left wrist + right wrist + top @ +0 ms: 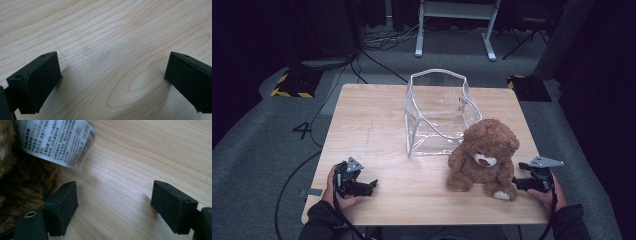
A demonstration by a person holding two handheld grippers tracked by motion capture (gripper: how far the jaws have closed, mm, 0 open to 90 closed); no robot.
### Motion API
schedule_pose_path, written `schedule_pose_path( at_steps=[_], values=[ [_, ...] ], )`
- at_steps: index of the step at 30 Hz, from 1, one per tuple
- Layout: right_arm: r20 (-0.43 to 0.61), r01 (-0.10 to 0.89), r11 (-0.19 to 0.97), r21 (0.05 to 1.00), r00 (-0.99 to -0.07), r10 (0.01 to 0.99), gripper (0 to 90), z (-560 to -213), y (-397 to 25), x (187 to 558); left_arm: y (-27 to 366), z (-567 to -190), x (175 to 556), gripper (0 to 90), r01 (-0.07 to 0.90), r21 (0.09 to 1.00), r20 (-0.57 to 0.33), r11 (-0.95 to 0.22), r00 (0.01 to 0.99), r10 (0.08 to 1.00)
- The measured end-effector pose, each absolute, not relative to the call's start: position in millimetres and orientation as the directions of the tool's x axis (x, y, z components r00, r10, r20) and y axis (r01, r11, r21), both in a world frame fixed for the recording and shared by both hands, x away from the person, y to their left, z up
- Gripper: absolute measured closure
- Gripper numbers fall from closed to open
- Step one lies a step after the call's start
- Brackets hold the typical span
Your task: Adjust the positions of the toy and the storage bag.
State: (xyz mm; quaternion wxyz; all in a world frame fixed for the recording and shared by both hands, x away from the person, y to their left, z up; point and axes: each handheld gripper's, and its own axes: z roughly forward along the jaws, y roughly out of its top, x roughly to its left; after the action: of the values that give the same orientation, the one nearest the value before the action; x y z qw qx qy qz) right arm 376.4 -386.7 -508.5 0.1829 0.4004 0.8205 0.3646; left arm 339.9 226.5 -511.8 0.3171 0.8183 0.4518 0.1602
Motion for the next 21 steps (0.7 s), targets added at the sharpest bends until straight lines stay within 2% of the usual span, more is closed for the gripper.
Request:
schedule_pose_path(
  at_steps=[7, 16, 21],
  values=[
    [-0.018, 0.516, 0.434, 0.739, -0.628, 0.778, 20.2, -506.8, -387.7, 375.3, 226.3, -512.0, 339.5, 0.4, 0.637, 0.665, -0.028, -0.391, 0.544, 0.839],
    [0.014, 0.510, 0.400, 0.761, -0.631, 0.776, 19.7, -493.5, -395.4, 366.4, 226.3, -511.9, 339.6, 0.3, 0.637, 0.665, -0.028, -0.391, 0.544, 0.839],
    [-0.004, 0.461, 0.407, 0.789, -0.658, 0.753, 19.4, -476.3, -390.4, 360.6, 226.2, -511.9, 339.6, 0.4, 0.637, 0.665, -0.028, -0.390, 0.543, 0.839]
  ],
)
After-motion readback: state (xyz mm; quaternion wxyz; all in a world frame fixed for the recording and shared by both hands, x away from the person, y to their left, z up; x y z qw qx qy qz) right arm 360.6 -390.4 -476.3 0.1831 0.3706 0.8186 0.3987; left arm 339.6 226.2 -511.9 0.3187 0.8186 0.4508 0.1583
